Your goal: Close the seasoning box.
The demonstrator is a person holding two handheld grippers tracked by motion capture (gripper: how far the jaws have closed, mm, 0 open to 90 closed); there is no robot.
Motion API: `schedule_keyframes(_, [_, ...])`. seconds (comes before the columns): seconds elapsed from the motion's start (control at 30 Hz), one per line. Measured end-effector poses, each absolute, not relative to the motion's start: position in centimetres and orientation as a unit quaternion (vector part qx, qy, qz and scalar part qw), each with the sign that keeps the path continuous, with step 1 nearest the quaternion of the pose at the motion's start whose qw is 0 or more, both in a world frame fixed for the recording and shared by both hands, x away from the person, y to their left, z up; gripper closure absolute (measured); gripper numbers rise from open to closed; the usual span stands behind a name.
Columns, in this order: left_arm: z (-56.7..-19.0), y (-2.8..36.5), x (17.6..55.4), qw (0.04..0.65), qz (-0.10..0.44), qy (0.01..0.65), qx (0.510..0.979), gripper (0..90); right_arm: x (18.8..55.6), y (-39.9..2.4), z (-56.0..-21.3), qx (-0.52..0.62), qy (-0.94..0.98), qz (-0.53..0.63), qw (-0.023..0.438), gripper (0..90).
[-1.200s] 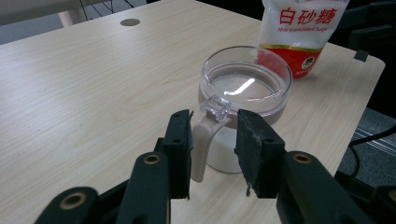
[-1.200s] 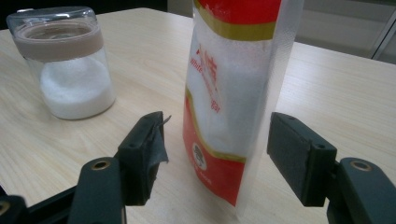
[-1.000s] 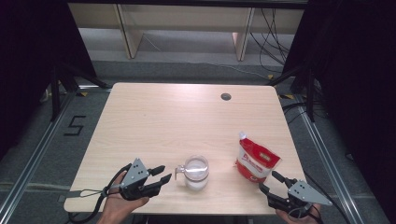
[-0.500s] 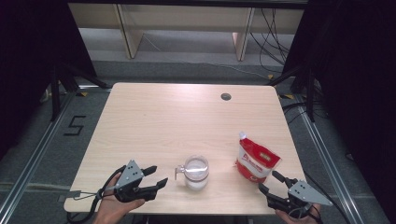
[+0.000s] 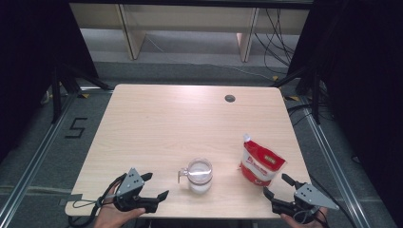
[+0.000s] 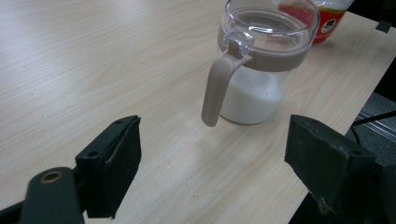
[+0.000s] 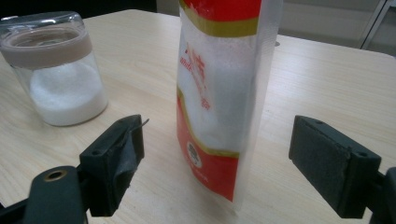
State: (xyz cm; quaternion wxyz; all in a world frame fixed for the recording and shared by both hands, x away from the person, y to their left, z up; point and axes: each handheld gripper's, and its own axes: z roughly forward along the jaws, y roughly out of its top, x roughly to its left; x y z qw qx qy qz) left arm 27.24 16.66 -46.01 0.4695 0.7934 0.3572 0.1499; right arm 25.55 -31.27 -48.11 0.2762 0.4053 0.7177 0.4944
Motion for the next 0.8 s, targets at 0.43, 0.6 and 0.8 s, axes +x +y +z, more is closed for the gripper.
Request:
schedule_keyframes(0.43, [-46.7, 17.0, 26.0, 0.46, 0.146, 0.347, 0.804, 17.4, 24.9, -31.4, -48.0, 0.415, 0.714, 0.496, 0.27, 18.2])
schedule_keyframes(0.6, [-46.9, 17.2, 25.8, 0.447, 0.152, 0.342, 0.812, 17.4, 24.8, -31.5, -48.1, 0.407, 0.718, 0.492, 0.276, 18.4])
schedule_keyframes(0.8, [-47.2, 17.2, 25.4, 0.449, 0.154, 0.346, 0.809, 17.4, 24.5, -31.4, -48.2, 0.408, 0.723, 0.492, 0.262, 18.4])
